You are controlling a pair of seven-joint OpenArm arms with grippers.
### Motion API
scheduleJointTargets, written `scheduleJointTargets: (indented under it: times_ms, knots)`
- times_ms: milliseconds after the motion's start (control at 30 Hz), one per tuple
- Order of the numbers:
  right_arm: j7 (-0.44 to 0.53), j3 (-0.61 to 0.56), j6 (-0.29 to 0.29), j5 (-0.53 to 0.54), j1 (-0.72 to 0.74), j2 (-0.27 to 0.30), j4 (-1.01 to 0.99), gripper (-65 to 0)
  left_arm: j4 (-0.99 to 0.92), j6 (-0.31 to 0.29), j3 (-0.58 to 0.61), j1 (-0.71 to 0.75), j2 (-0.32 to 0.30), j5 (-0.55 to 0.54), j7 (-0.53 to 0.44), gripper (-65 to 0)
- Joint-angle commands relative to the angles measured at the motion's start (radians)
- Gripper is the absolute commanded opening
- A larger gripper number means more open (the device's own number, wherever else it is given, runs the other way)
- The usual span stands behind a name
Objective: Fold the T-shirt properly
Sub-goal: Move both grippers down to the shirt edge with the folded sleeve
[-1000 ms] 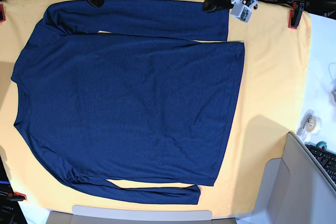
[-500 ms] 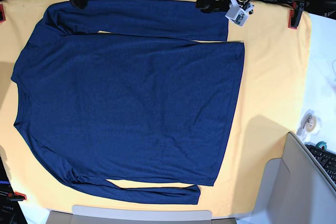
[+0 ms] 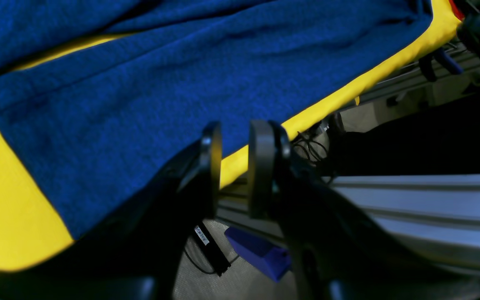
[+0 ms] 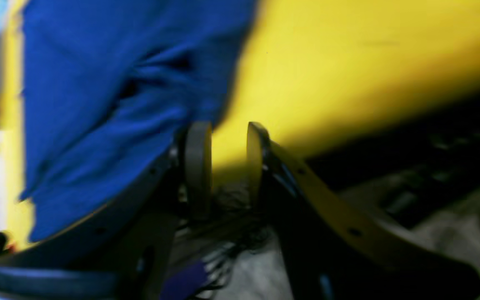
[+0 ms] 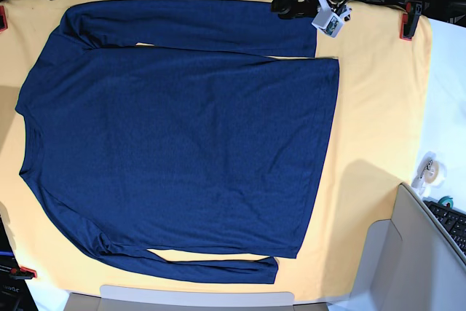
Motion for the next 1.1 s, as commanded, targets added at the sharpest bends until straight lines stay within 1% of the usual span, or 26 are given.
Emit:
scheduleJointTargets:
  times_ms: [0, 100, 167, 233, 333, 467, 533, 633, 833, 967, 1067]
  knots:
    - [-0.018, 0.050, 0.030, -0.011, 0.014, -0.003, 0.000, -51.5, 0.013, -0.010, -0.003, 0.007, -0.008, -0.017, -0.013, -53.3]
    - [-0.127, 0.151, 0.030, -0.123, 0.091, -0.046, -0.035, -51.3, 0.013, -0.010, -0.003, 0.003, -0.006, -0.017, 0.024, -53.3]
    - [-0.165, 0.182, 0.030, -0.192, 0.134, -0.067, -0.043, -51.3, 0.013, -0.010, -0.003, -0.012, -0.003, -0.017, 0.044, -53.3]
    - [-0.188, 0.194, 0.032, -0.232, 0.161, -0.084, -0.040, -51.1, 0.013, -0.010, -0.003, -0.023, -0.002, -0.017, 0.059, -53.3]
    - [-0.216, 0.194, 0.032, -0.212, 0.172, -0.090, -0.015, -50.4, 0.015, -0.010, -0.003, -0.027, -0.002, -0.017, 0.065, -53.3]
    - [-0.227, 0.196, 0.032, -0.190, 0.171, -0.097, 0.106, -45.3, 0.015, -0.010, -0.003, -0.027, 0.000, -0.017, 0.065, -53.3]
    - [-0.227, 0.196, 0.032, -0.159, 0.169, -0.101, 0.133, -44.1, 0.015, -0.010, -0.003, -0.027, 0.000, -0.017, 0.065, -53.3]
    - [-0.227, 0.194, 0.032, -0.144, 0.183, -0.101, 0.135, -43.8, 0.013, -0.010, -0.004, -0.027, 0.000, -0.017, 0.064, -53.3]
    - [-0.228, 0.188, 0.029, -0.184, 0.257, -0.103, 0.081, -43.8, 0.013, -0.010, -0.006, -0.029, 0.020, -0.015, 0.065, -53.3]
    - [-0.251, 0.157, 0.029, -0.189, 0.286, -0.109, 0.061, -43.7, 0.013, -0.010, -0.007, -0.030, 0.020, -0.015, 0.065, -53.3]
    - [-0.253, 0.124, 0.029, -0.190, 0.292, -0.130, 0.060, -43.7, 0.013, -0.010, -0.010, -0.032, 0.020, -0.015, 0.065, -53.3]
